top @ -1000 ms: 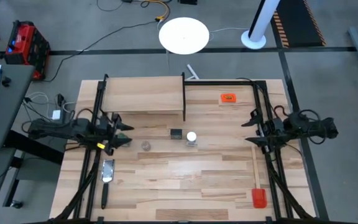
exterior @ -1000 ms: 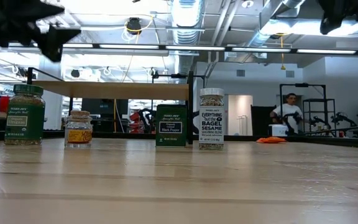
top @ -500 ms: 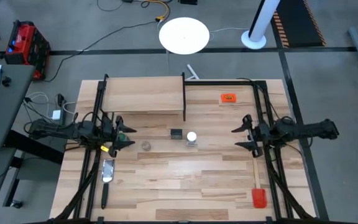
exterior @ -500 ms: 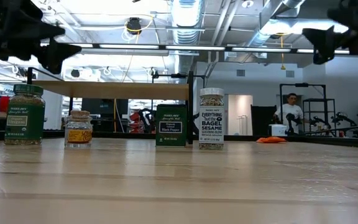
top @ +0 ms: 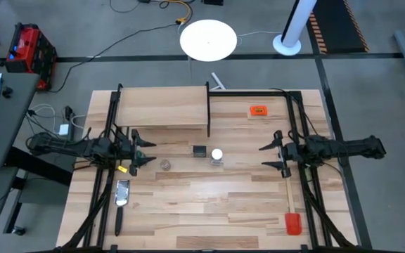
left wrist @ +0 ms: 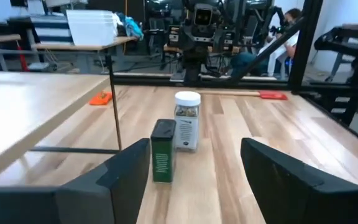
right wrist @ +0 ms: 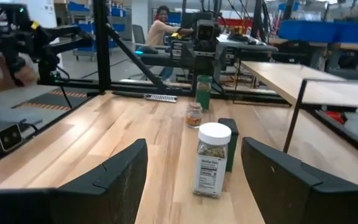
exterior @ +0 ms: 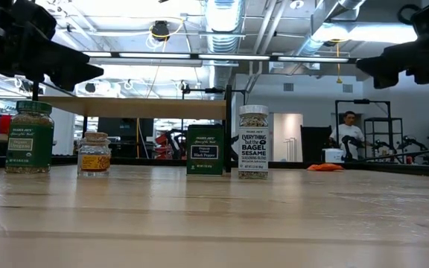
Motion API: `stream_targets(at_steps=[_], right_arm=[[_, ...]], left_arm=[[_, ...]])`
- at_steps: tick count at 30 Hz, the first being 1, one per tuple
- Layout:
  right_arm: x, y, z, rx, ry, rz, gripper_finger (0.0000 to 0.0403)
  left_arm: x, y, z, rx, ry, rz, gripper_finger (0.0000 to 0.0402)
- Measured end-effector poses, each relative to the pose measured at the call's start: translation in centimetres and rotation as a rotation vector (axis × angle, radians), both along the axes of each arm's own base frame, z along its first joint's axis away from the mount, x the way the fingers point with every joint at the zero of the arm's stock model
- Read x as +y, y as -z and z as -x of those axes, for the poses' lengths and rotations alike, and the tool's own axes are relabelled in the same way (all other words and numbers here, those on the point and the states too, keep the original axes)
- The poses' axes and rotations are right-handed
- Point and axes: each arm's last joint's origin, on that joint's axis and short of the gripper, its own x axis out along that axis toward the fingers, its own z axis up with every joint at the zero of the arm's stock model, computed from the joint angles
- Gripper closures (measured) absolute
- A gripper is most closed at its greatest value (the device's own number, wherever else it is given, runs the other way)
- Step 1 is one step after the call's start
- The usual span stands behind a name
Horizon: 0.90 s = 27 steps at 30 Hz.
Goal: Shelf spices
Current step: Return to Home Position
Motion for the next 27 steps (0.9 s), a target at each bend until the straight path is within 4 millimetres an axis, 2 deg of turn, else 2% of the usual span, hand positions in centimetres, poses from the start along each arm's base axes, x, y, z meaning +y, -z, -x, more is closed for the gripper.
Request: stream_targets(at_steps=[5, 27], right_arm=[[-0.01, 0.04, -0.01, 0.006, 0.001, -0.033, 0.0143], [0.00, 0.10, -0.01, 0.009, 0.000, -0.034, 0.0143]], left_arm=[[0.00, -0.01, 0.00, -0.006, -0.001, 0.051, 0.0160], [0.00, 0.03, 0.00, -0.004, 0.000, 0.035, 0.0160]])
